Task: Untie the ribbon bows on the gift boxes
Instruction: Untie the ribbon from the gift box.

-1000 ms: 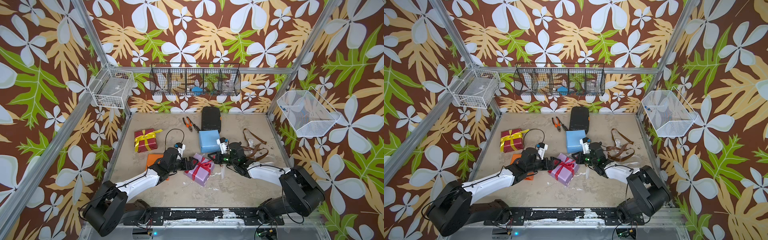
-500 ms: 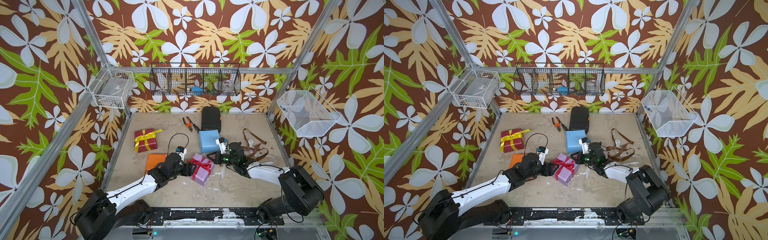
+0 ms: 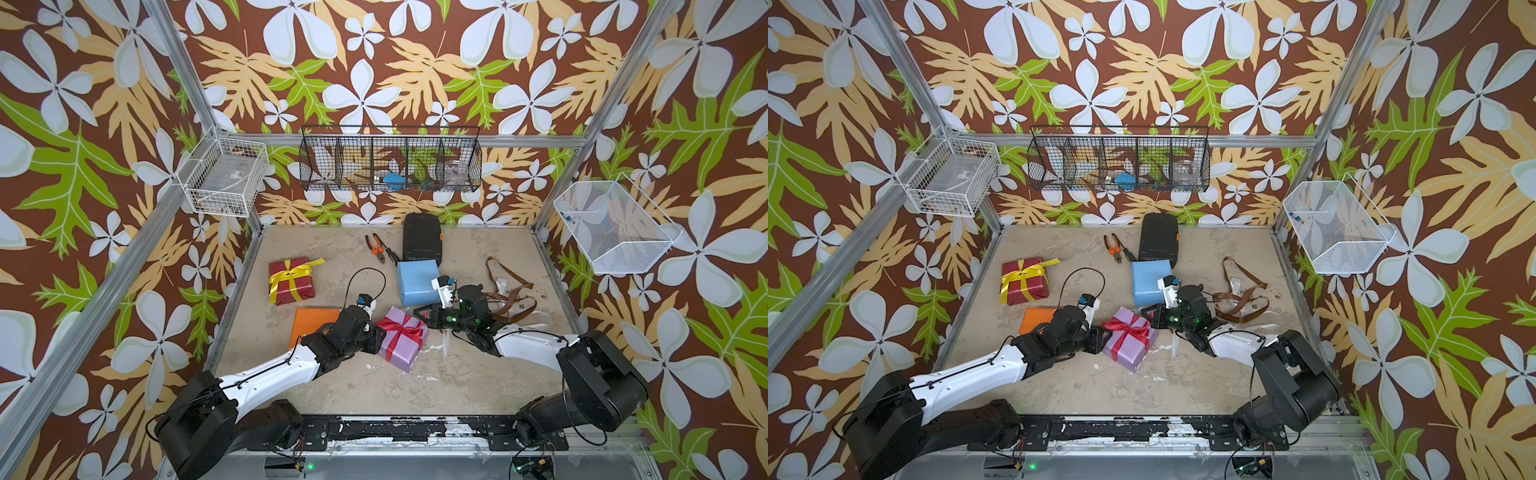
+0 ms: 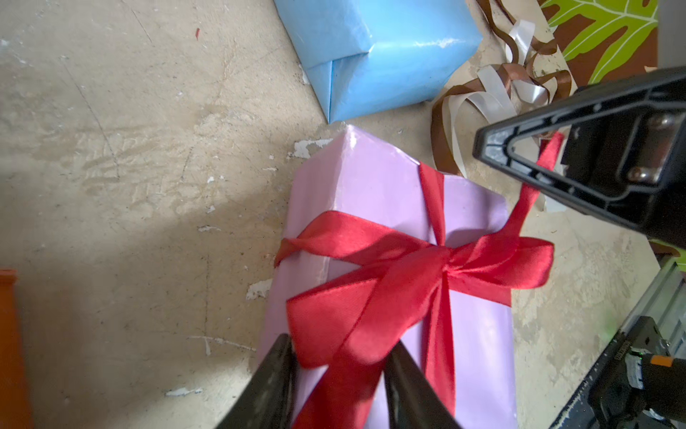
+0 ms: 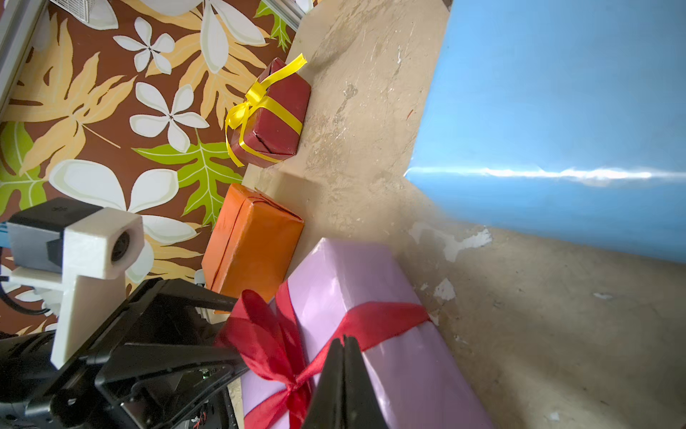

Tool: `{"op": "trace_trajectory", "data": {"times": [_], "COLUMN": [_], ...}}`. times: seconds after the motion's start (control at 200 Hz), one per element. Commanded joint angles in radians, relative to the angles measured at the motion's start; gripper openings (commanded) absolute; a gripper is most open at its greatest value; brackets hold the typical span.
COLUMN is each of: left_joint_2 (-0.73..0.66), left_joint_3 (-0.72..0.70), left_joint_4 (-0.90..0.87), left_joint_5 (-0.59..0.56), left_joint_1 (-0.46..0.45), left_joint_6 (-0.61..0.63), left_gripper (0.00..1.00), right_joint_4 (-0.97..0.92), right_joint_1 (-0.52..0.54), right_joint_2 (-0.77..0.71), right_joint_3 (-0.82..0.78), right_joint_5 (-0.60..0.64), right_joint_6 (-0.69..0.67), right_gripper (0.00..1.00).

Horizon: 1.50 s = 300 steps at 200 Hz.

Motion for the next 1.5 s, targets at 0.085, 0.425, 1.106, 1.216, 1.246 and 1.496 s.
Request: {"op": "trace_trajectory", "data": {"times": [0.085,0.425,1.106,1.216,1.246,1.496], "left_joint_2": [-0.011,-0.001,0.035,0.040,0.041,0.027], "left_joint_3": [0.021,0.071,0.137,0.131,0.132,0.121], "left_joint_4": [-0.035,-0.121,-0.195,-0.195,-0.195,-0.222], "left_joint_5": [0.015,-0.010,-0.125,-0.129,-0.128,-0.154], "left_joint_1": [-0.003,-0.004,-0.003,-0.003,-0.003,-0.004], "left_joint_6": [0.017,0.024,0.046,0.046,0.046,0.041], "left_gripper": [0.26,0.15,0.02,0.00,0.00,0.00], "right_joint_4": [0.018,0.003,-0.069,-0.063,-0.065,-0.085], "right_joint_1": [-0.001,-0.001,-0.003,-0.002,-0.002,-0.008], "right_joint_2": [0.000,-0.008,-0.028,-0.033,-0.033,-0.055], "right_joint_3": [0.002,0.006,0.024,0.016,0.015,0.002], "right_joint_5": [-0.007,-0.005,0.034,0.039,0.039,0.070], "right_joint_6": [0.003,-0.003,-0.049,-0.048,-0.046,-0.053], "right_gripper": [0.00,0.00,0.00,0.00,0.00,0.00]}}
